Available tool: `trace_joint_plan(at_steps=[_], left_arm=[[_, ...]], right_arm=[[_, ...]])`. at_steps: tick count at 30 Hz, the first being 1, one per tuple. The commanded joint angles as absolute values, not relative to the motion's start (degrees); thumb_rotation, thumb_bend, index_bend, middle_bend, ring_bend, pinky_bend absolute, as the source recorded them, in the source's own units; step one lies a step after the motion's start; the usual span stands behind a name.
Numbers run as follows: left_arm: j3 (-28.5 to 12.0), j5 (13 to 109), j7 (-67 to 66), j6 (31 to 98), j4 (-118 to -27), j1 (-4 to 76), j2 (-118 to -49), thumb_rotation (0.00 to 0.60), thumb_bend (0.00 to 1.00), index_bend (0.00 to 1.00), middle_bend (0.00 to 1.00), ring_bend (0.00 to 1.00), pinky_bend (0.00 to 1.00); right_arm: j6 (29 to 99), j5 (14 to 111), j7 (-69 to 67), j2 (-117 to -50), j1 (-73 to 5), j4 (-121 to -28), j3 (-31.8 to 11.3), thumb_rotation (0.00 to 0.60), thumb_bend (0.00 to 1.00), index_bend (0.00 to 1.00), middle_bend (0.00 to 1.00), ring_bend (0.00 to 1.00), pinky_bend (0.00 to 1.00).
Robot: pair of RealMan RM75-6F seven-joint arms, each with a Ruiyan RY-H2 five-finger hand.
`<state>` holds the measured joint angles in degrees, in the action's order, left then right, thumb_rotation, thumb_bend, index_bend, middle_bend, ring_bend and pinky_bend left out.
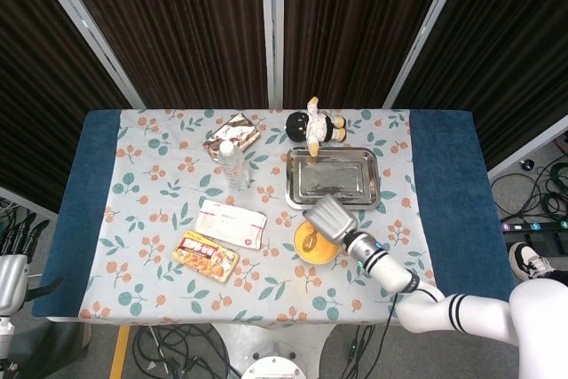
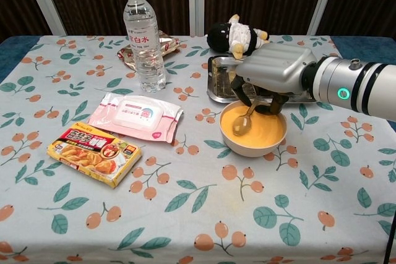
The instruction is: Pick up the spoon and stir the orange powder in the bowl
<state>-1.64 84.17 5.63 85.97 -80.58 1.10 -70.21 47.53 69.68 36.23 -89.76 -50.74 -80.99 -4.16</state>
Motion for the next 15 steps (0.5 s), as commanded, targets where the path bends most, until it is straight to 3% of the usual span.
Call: trace_joint_plan(at_steps=[1,15], left_arm=[[-1.7,84.2,5.7,86.0,-80.6,1.1,-70.2,0.600,0.09,0.16,0.08,0.09,0.12],[-1.6,84.6,5.7,86.3,-80.9,1.0,-70.0,0.600,0.09,0.16,0.08,0.09,0.12]], right_arm=[[48.6,70.7,37.0,-89.2,-50.7,-81.3,-4.1,0.600,0.34,0.63,1.00,1.00,1.00],[49.8,79.0,51.1,-83.3,-53.4,-82.9,-1.2,0.600,0.38,0.70,1.00,1.00,1.00]])
